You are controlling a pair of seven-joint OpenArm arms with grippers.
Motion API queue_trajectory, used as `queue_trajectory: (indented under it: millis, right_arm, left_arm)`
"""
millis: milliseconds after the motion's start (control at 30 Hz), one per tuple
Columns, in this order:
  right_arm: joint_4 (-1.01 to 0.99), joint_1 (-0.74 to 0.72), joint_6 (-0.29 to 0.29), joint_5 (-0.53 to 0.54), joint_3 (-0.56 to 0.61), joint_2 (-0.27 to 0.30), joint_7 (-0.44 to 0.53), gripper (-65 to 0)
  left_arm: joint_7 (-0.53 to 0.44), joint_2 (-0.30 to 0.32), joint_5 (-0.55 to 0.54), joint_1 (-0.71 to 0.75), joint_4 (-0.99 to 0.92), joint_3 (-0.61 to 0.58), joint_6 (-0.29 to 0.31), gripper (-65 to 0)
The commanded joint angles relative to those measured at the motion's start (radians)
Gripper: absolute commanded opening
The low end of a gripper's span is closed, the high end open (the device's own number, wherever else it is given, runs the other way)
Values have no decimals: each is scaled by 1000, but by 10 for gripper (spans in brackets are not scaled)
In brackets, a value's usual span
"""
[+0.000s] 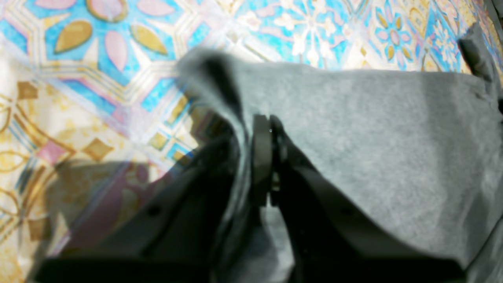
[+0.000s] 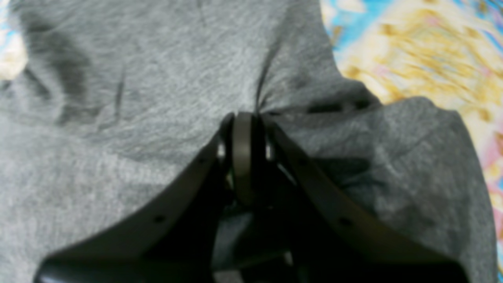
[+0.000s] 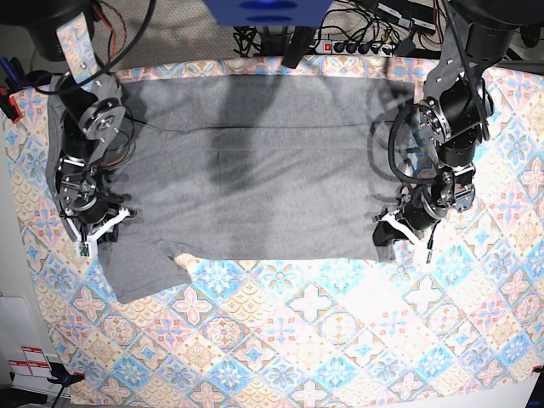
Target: Fold the T-shirt properly
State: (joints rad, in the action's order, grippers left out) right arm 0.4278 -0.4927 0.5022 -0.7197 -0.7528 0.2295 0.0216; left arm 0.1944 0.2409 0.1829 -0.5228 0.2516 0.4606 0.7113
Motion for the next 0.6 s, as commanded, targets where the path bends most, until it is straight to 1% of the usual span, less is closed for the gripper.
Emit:
queue_trajectory:
  millis: [0,33,133,233,300,367,400,467,567]
  right_arm:
    - [46,1,-14,-10,-1,12,-19,-616]
    - [82,18,-14,-10,-1,11,-21,-616]
    - [161,44,-14,-10,-1,-22,-22,-616]
    - [242,79,-12,-10,-1,-45,-22,-616]
    - [283,98,-12,-11,0,-65,-22,-616]
    - [291,102,-12,-11,0,-71,-24,-614]
    - [291,102,-12,-11,0,-71,-24,-614]
    - [291,102,-12,-13,0,-71,-24,-614]
    - [291,102,-12,-13,0,-72,-44,-614]
  left_arm:
    - [124,-8,82,16,-11,-6,-13,-618]
    - [124,-8,63,16,-11,-6,-13,-618]
    - [124,-4,4,16,-11,-9,-13,-618]
    - [126,-4,-7,26,41,-10,-13,-618]
    - [133,-8,-10,63,114,-10,-13,-618]
    - [136,-10,-10,83,180,-10,-13,-618]
    - [153,-10,-10,92,203,-9,-13,-617]
    - [188,-12,-12,92,226,-7,-13,-615]
    - [201,-12,-12,77,256,-7,-13,-613]
